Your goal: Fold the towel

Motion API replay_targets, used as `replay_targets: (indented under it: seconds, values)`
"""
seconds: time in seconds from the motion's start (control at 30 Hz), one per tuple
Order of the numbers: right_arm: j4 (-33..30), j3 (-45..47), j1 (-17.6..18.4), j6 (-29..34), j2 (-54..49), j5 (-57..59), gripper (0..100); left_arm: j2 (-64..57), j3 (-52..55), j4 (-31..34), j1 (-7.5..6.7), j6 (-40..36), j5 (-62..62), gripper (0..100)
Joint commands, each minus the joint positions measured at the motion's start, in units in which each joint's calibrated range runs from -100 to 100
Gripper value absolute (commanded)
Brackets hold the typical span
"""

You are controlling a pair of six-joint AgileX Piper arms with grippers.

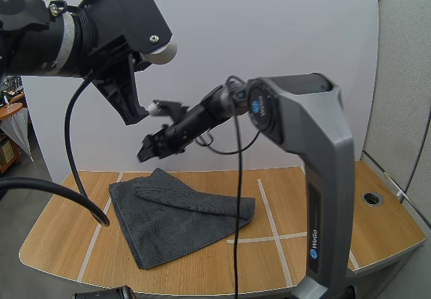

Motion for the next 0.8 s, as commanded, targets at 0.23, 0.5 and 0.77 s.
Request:
replay_targets:
  seconds: [0.23, 0.5, 0.77]
  values:
    - [-8.6, 1.7, -13.7, -0.9, -2.8, 19.3, 100, -0.1, -0.3, -0.8, -0.23, -0.3, 0.2, 0]
    - [-10.0, 10.1, -23.5, -7.9, -2.8, 19.3, 100, 2.5, -0.3, -0.7, -0.23, -0.3, 0.2, 0]
    - [-9.7, 18.0, -25.5, -13.4, -2.8, 19.3, 100, 3.7, -0.3, -0.7, -0.23, -0.3, 0.2, 0]
